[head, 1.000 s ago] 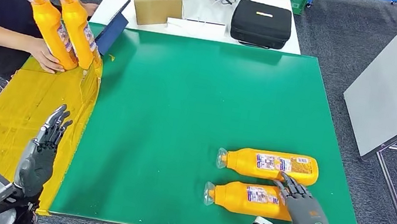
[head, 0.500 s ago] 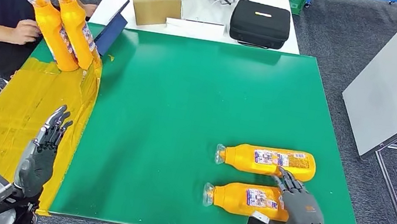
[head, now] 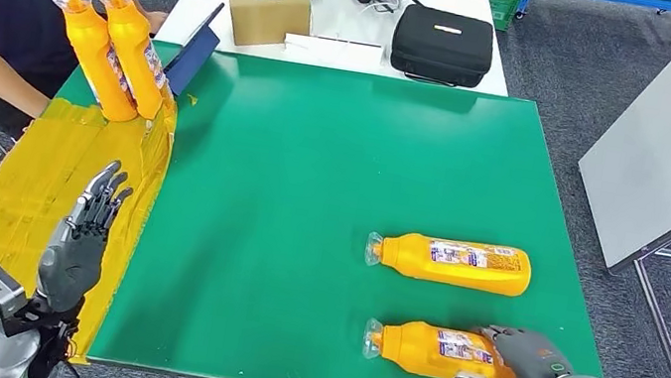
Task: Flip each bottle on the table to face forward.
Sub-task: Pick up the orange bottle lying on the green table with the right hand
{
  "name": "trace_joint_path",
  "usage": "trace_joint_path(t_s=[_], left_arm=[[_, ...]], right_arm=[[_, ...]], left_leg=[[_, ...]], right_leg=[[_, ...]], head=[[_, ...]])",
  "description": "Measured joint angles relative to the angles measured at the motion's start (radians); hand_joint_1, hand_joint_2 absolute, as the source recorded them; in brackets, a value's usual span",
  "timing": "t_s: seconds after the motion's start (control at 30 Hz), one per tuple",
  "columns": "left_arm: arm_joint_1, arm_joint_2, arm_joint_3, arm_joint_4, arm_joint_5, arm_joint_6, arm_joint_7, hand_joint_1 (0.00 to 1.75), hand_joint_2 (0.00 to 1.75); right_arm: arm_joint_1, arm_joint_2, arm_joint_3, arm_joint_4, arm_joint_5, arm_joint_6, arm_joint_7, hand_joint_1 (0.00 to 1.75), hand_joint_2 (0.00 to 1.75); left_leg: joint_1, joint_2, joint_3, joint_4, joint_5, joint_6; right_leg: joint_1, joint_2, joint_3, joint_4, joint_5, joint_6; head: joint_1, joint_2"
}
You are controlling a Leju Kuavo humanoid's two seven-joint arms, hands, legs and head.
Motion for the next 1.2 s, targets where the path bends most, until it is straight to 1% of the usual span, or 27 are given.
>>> trace_joint_path(t_s=[0.1,0.2,0.27,0.3,0.33,0.37,0.43,0.47,0.53,0.57,0.6,0.7,0.83,0.9,1.0,1.1,1.2], left_arm=[[-0.008,0.000,-0.005,0.011,0.006,0.000,0.000,0.00,0.00],[-0.015,0.000,-0.007,0.020,0.024,-0.004,0.006,0.00,0.00],[-0.016,0.000,-0.007,0.024,0.046,-0.012,0.017,0.00,0.00],[-0.014,0.000,-0.007,0.024,0.063,-0.021,0.028,0.00,0.00],[-0.009,0.000,-0.005,0.023,0.089,-0.033,0.042,0.00,0.44],[0.000,-0.001,-0.003,0.019,0.127,-0.054,0.062,0.00,0.87],[0.024,-0.005,0.005,0.003,0.221,-0.106,0.111,0.00,1.75],[0.035,-0.010,0.008,-0.007,0.269,-0.134,0.141,0.00,1.75],[0.051,-0.019,0.010,-0.024,0.340,-0.169,0.197,0.00,1.75],[0.057,-0.025,0.009,-0.031,0.362,-0.177,0.218,0.00,1.75],[0.062,-0.029,0.008,-0.038,0.376,-0.179,0.231,0.00,1.75],[0.076,-0.035,0.002,-0.052,0.395,-0.180,0.242,0.00,1.75],[0.097,-0.045,-0.027,-0.082,0.417,-0.196,0.247,0.00,1.75],[0.111,-0.057,-0.071,-0.103,0.407,-0.190,0.247,0.00,1.75],[0.125,-0.071,-0.146,-0.127,0.363,-0.152,0.236,0.00,1.75],[0.129,-0.077,-0.211,-0.143,0.336,-0.120,0.225,0.00,1.75],[0.128,-0.081,-0.265,-0.148,0.348,-0.114,0.229,0.00,1.75]], right_arm=[[0.001,-0.033,0.024,-0.011,-0.017,0.000,0.016,1.75,1.75],[0.000,-0.054,0.045,-0.017,-0.033,-0.009,0.030,1.75,1.75],[0.001,-0.052,0.054,-0.016,-0.036,-0.043,0.032,1.75,1.75],[0.000,-0.039,0.055,-0.011,-0.036,-0.076,0.023,1.75,1.75],[0.000,-0.015,0.053,-0.005,-0.038,-0.122,0.005,1.75,1.75],[0.001,0.023,0.045,0.003,-0.045,-0.178,-0.024,1.75,1.75],[0.003,0.124,0.015,0.012,-0.079,-0.276,-0.094,1.75,1.75],[0.005,0.182,-0.002,0.010,-0.106,-0.304,-0.125,1.75,1.75],[0.009,0.288,-0.031,-0.004,-0.161,-0.317,-0.163,1.75,1.75],[0.010,0.333,-0.045,-0.014,-0.183,-0.315,-0.173,1.75,1.75],[0.010,0.366,-0.059,-0.022,-0.195,-0.313,-0.178,1.75,1.75],[0.010,0.437,-0.100,-0.032,-0.212,-0.304,-0.191,1.75,1.75],[0.007,0.531,-0.139,-0.040,-0.249,-0.294,-0.246,1.75,1.75],[-0.006,0.583,-0.145,-0.042,-0.262,-0.291,-0.258,1.75,1.75],[-0.031,0.654,-0.137,-0.041,-0.272,-0.293,-0.259,1.75,1.75],[-0.061,0.707,-0.110,-0.033,-0.277,-0.299,-0.250,1.75,1.75],[-0.101,0.754,-0.069,-0.007,-0.280,-0.311,-0.237,1.75,1.75]], left_leg=[[0.000,0.000,0.000,0.000,-0.001,0.001],[0.000,0.000,0.001,0.000,-0.001,0.002],[0.000,0.001,0.000,0.000,-0.001,0.002],[0.001,0.001,0.000,0.000,-0.001,0.002],[0.002,0.003,0.000,-0.001,-0.001,0.002],[0.003,0.006,0.000,-0.001,-0.002,0.002],[0.004,0.013,0.000,-0.001,-0.003,0.001],[0.004,0.016,0.000,-0.001,-0.003,0.000],[0.005,0.016,-0.001,-0.001,-0.002,0.000],[0.005,0.014,-0.002,-0.001,-0.001,-0.001],[0.005,0.013,-0.003,-0.001,0.000,-0.001],[0.007,0.010,-0.006,-0.001,0.001,-0.002],[0.006,0.010,-0.009,-0.001,0.001,-0.002],[0.006,0.010,-0.010,0.000,0.001,-0.002],[0.006,0.010,-0.011,0.000,0.001,-0.002],[0.006,0.010,-0.011,-0.001,0.001,-0.002],[0.006,0.010,-0.011,-0.001,0.001,-0.002]], right_leg=[[0.000,0.000,0.001,-0.001,0.000,0.000],[0.000,0.000,0.002,-0.002,0.000,0.000],[0.001,0.000,0.005,-0.002,0.000,0.000],[0.001,0.001,0.008,-0.002,0.001,0.001],[0.003,0.002,0.011,-0.002,0.001,0.001],[0.004,0.004,0.013,-0.003,0.003,0.001],[0.005,0.010,0.011,-0.003,0.004,0.000],[0.005,0.013,0.009,-0.003,0.005,-0.001],[0.005,0.013,0.006,-0.002,0.005,-0.001],[0.005,0.012,0.005,-0.001,0.005,-0.001],[0.006,0.010,0.004,0.000,0.004,-0.001],[0.007,0.007,0.003,0.000,0.004,-0.001],[0.006,0.008,0.001,0.000,0.005,-0.001],[0.006,0.007,0.000,0.000,0.005,-0.001],[0.006,0.007,-0.001,0.000,0.005,-0.001],[0.006,0.007,-0.001,0.000,0.005,-0.001],[0.006,0.008,-0.001,0.000,0.005,-0.001]], head=[[0.000,0.000],[0.000,0.000],[0.000,0.000],[0.000,0.000],[0.001,0.000],[0.001,0.000],[0.002,0.000],[0.001,0.000],[0.000,0.000],[0.000,0.000],[0.000,0.000],[0.000,0.000],[0.000,0.000],[0.000,0.000],[0.000,0.000],[0.000,0.000],[0.000,0.000]])
